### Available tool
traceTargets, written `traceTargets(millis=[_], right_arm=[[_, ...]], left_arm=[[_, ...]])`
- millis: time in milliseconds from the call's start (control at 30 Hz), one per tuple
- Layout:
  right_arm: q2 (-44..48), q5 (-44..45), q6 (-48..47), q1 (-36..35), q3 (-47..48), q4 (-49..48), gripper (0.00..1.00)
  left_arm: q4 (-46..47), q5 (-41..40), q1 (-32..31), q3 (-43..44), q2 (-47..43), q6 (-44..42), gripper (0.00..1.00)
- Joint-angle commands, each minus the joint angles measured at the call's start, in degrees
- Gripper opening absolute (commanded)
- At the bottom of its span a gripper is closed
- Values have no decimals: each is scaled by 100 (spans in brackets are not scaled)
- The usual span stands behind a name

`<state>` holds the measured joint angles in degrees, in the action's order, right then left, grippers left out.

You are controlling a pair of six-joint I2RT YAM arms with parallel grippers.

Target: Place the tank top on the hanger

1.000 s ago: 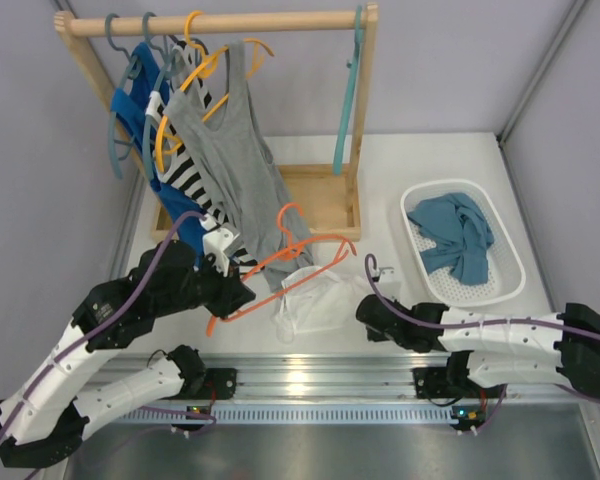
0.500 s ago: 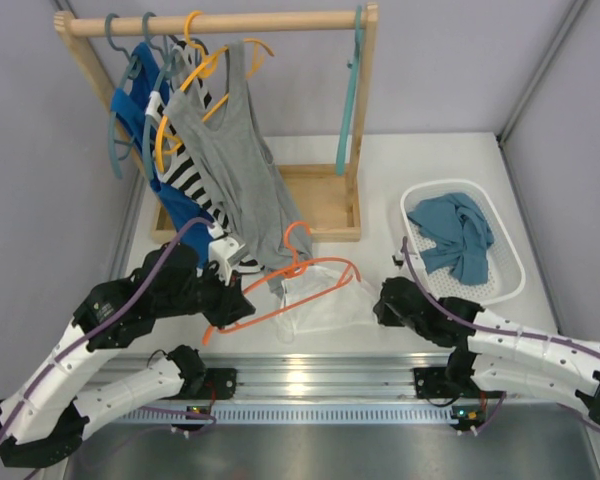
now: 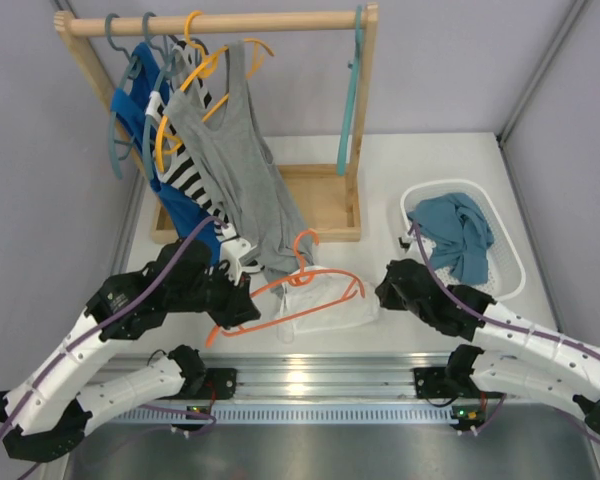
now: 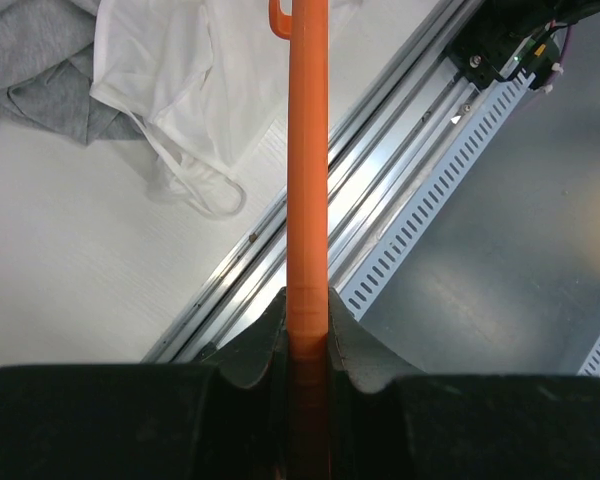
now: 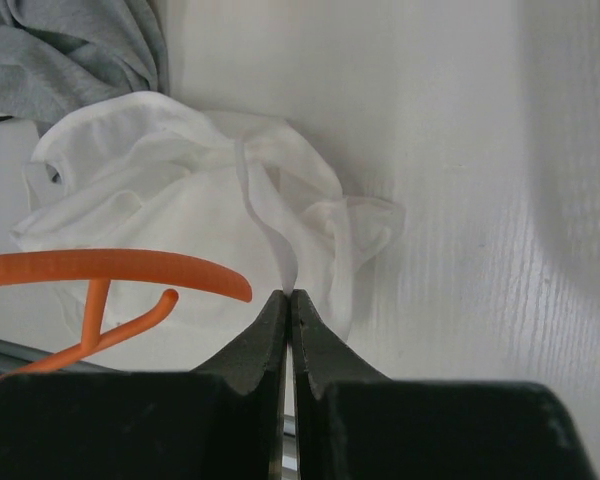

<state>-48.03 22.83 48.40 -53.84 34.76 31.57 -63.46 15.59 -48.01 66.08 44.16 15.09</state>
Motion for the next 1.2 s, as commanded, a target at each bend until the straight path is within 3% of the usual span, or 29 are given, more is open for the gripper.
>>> traceTargets(millis=[0, 333, 833, 1167], right_arm=[[57, 46, -208, 181, 373, 51, 0], [136, -15, -384, 217, 900, 209, 0], [31, -314, -560, 208, 1533, 376, 0], [-215, -411, -613, 199, 1727, 376, 0]], left_arm=[[97, 128, 2, -34, 40, 20, 0], [1194, 312, -33, -614, 49, 459, 0], [4787, 444, -59, -3048, -829, 1680, 0], [6301, 813, -103, -3989, -883, 1831, 0]])
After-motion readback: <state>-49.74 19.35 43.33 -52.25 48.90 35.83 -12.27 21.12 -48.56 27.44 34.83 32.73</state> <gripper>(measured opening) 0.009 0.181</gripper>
